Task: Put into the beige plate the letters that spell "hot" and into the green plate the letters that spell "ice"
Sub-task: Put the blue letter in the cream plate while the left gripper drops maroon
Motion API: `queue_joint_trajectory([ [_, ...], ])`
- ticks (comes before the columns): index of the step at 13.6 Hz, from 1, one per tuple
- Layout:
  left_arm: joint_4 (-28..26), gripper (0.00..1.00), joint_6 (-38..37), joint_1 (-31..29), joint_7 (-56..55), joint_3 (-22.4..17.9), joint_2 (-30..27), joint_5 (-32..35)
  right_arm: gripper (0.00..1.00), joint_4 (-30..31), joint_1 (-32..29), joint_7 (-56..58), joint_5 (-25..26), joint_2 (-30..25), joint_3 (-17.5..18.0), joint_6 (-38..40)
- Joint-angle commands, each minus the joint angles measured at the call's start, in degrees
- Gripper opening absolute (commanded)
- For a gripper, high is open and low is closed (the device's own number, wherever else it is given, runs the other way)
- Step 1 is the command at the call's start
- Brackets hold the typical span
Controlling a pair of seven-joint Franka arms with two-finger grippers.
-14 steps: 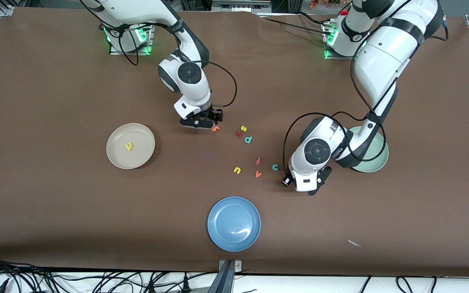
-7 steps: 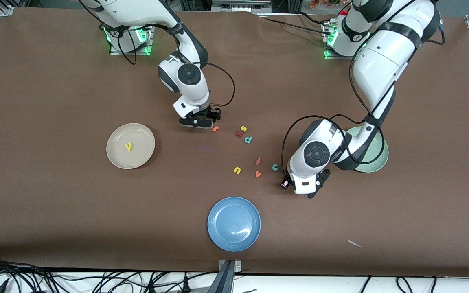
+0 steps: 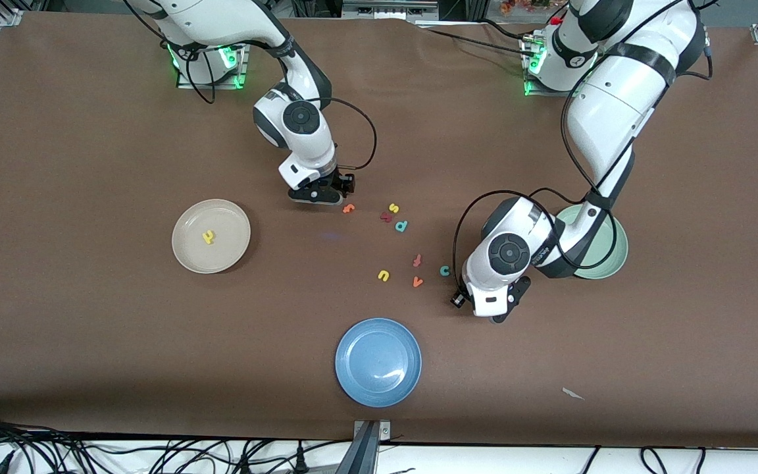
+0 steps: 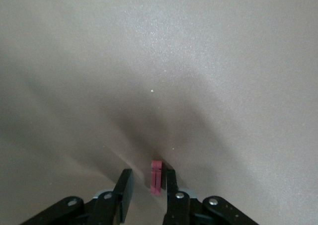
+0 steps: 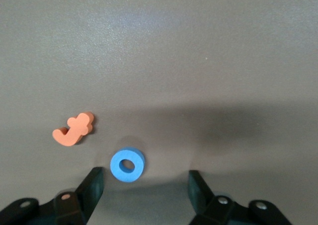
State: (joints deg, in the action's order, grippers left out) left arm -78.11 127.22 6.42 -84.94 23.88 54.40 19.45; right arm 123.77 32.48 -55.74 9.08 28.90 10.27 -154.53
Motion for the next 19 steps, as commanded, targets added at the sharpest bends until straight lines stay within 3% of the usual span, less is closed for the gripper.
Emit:
queue_joint_trajectory([
  [1,2.3,0.03,-0.4,0.7,1.9,-0.5,1.2,-0.7,0.70,0.1,0.8,-1.4,1.3,0.3,-0.4,-1.2],
  [5,2.3,0.00,-1.8,-0.9,6.6,-0.1,-1.1,-1.3,0.70,-0.7,1.4,-1.4,4.4,0.3,-0.4,-1.2],
  [7,2.3,0.00,-11.7,-3.2,15.1,2.4,-3.2,-1.3,0.70,-2.6,1.4,-1.3,4.8,1.0,-0.4,-1.0],
  [10,1.0,0.00,-25.0,-13.6,29.9,10.3,-6.9,-1.3,0.70,-2.5,1.4,-1.3,5.9,1.6,-0.6,-1.1],
  [12,0.0,0.00,-33.7,-19.8,40.9,13.0,-8.2,-0.5,0.69,-2.1,1.4,-1.3,6.0,1.6,-0.7,-1.0],
  [19,-10.7,0.00,-32.9,-33.5,63.2,13.0,-10.0,6.2,0.31,-2.0,1.4,-1.3,6.4,1.6,-0.9,-0.9],
])
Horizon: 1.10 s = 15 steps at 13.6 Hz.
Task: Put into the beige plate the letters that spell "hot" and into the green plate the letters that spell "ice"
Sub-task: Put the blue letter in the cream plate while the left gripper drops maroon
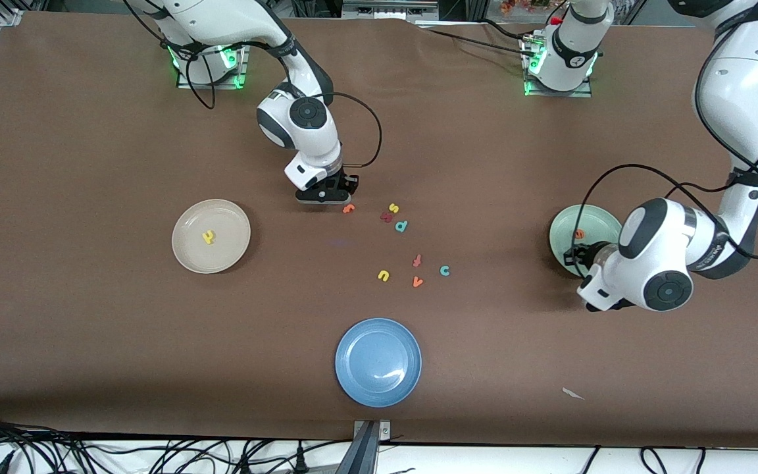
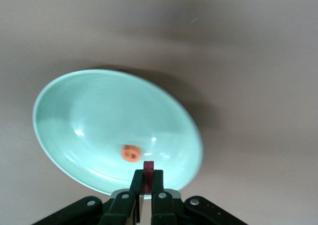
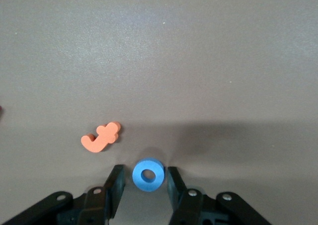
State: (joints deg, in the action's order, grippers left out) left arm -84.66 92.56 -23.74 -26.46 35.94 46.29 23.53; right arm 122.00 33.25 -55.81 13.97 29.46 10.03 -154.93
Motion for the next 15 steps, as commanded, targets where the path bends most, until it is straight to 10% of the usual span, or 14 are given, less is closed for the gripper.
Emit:
queue_joint_trajectory([
  [1,-5.3,0.00,2.9,-4.7,6.3,1.0,-1.9,2.3,0.29,-0.2,0.6,-1.1,1.5,1.0,-0.6,-0.5],
  [6,-11.4,0.10,9.6,-8.4,7.5,0.9,-1.7,7.2,0.09,-0.2,0.6,-0.5,1.6,0.4,-0.7,0.2],
  [8,-11.2,0.99,9.5,-8.7,7.4,1.1,-1.9,7.1,0.09,-0.2,-0.3,3.9,1.8,-2.5,-1.1,4.0],
  [15,-8.2,1.00,7.5,-8.3,-4.6,9.9,-4.4,2.2,0.09,2.6,-14.7,29.3,1.8,-11.6,-1.1,16.4],
])
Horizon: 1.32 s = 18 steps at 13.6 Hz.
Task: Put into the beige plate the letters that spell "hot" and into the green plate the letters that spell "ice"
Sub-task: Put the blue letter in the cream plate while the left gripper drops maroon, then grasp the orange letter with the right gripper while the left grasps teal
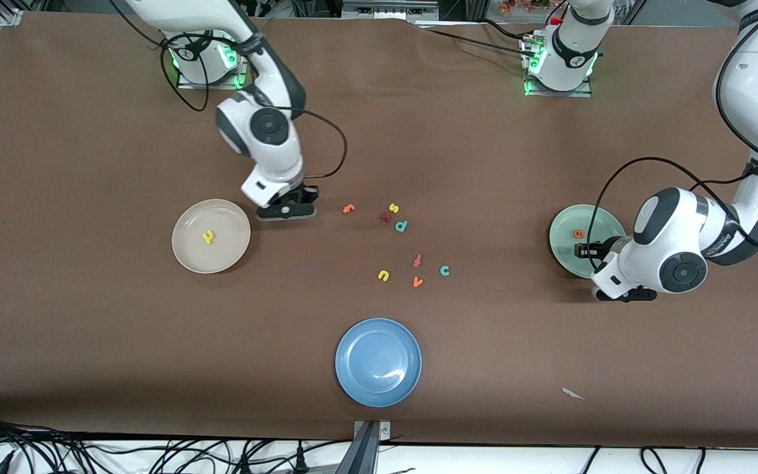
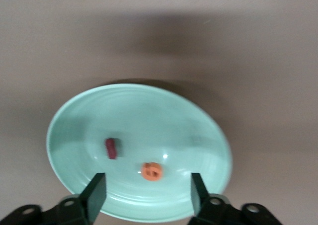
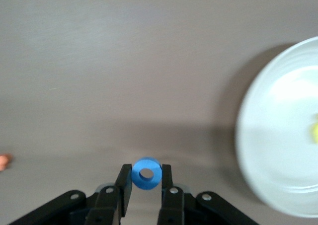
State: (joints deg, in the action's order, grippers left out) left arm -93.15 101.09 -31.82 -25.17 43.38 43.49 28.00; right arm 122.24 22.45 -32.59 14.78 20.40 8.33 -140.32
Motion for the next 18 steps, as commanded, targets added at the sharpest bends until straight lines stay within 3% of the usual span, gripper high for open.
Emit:
queue_joint_trajectory([
  [1,0.3,1.00,-0.5,0.5,-9.7,3.5,-1.5,-3.3,0.09,2.9,-6.5,10.5,1.0,-3.4,0.6,2.1],
  [5,0.3,0.98,9.7,10.8,-29.7,4.0,0.0,-3.7,0.11,4.1,-13.5,21.9,0.5,-4.9,0.5,2.2],
  [6,0.2,0.98,13.7,13.0,-33.8,3.8,0.8,-3.7,0.19,4.2,-13.6,21.7,0.5,-4.8,0.5,2.2],
  [9,0.3,0.98,22.2,19.7,-40.6,1.1,3.0,-2.9,0.68,4.4,-13.6,21.3,0.1,-4.8,0.5,2.1],
  [10,0.3,0.98,23.8,22.6,-40.7,-1.3,3.0,-3.0,0.78,4.3,-13.6,21.2,0.0,-4.8,0.5,2.1],
  [13,3.3,0.97,26.1,31.5,-37.8,-9.6,4.4,-3.0,0.80,4.2,-13.6,19.2,-0.1,-4.8,0.7,2.1],
  [18,5.9,0.88,26.2,33.7,-35.1,-10.7,7.1,-3.6,0.80,1.0,-10.2,3.1,-0.1,-2.6,4.5,1.4],
])
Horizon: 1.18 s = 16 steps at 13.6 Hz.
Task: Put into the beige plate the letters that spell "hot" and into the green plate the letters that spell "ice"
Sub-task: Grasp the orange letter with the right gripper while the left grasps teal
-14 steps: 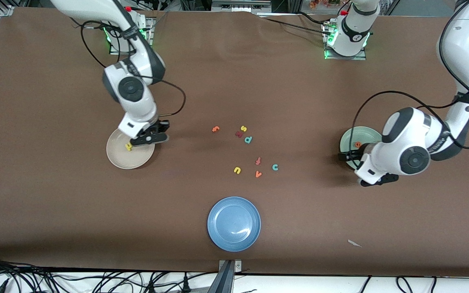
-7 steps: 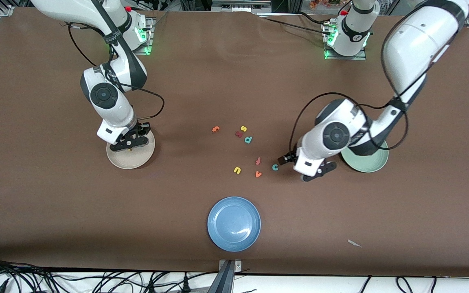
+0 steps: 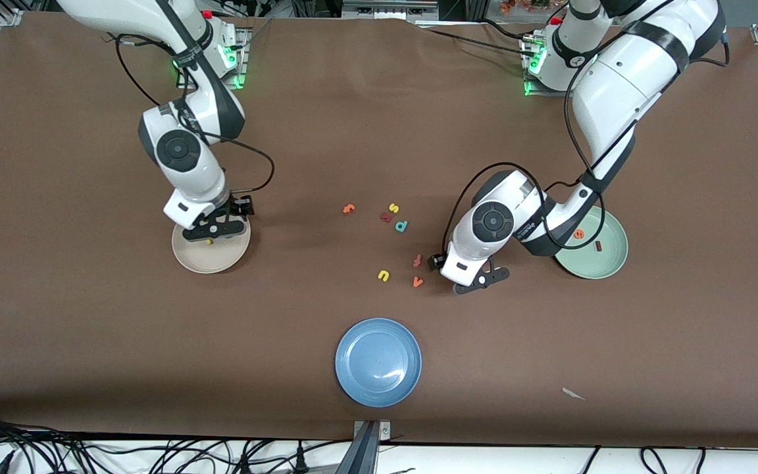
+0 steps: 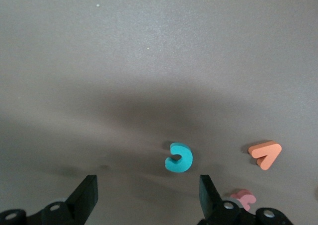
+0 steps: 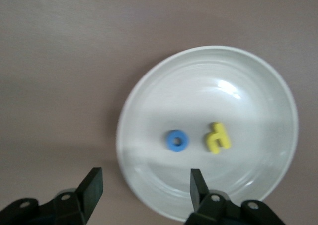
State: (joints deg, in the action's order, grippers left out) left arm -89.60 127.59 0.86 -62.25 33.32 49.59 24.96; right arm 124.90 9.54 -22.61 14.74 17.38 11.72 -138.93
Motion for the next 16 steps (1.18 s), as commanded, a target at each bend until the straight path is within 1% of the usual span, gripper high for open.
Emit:
queue_joint_trajectory([
  [1,2.3,0.88,-0.3,1.8,2.0,-0.7,1.2,-0.4,0.80,-3.2,5.0,-11.9,-0.1,1.6,1.1,0.0],
  [3,3.8,0.82,-0.3,1.9,2.3,-0.7,2.2,-0.2,0.80,-5.9,9.8,-20.6,-0.1,3.6,1.1,-0.1],
  [5,5.0,0.82,-0.3,3.2,2.3,-0.8,3.1,-0.1,0.80,-8.3,12.3,-27.0,-0.1,5.7,1.1,-0.1],
  [7,6.3,0.81,-0.3,4.2,2.3,-2.4,3.8,-0.1,0.80,-11.2,14.9,-31.4,-0.1,8.2,1.1,-0.2],
  [8,6.5,0.76,-0.2,4.3,2.7,-2.6,4.0,-0.1,0.80,-12.6,15.9,-34.0,0.0,9.4,1.1,-0.2],
  [10,6.5,0.69,-0.2,4.3,3.8,-2.6,4.1,-0.2,0.80,-15.0,17.8,-38.5,-0.1,11.2,1.1,-0.2],
  [11,6.5,0.67,-0.2,4.3,3.8,-2.7,4.4,-0.1,0.80,-15.6,18.8,-41.0,0.0,12.0,1.1,-0.2],
  [12,7.3,0.66,-0.2,4.4,3.9,-2.7,5.1,-0.1,0.80,-15.7,19.4,-42.6,0.1,12.5,1.1,-0.4],
  [13,9.4,0.63,-0.2,4.7,3.7,-2.7,6.3,-0.1,0.80,-15.8,19.9,-43.7,0.0,13.2,1.1,-1.8],
  [14,10.4,0.61,-0.2,4.8,3.6,-2.7,6.9,-0.1,0.80,-15.8,20.5,-45.7,0.0,14.2,1.1,-3.9],
  [15,10.4,0.59,-0.2,4.8,3.6,-2.7,6.9,0.0,0.80,-15.8,21.4,-47.7,0.3,15.1,1.1,-5.1],
  [16,10.4,0.53,-0.3,4.8,3.5,-2.7,6.9,-0.1,0.80,-15.8,22.4,-48.7,0.5,15.7,1.0,-5.4],
])
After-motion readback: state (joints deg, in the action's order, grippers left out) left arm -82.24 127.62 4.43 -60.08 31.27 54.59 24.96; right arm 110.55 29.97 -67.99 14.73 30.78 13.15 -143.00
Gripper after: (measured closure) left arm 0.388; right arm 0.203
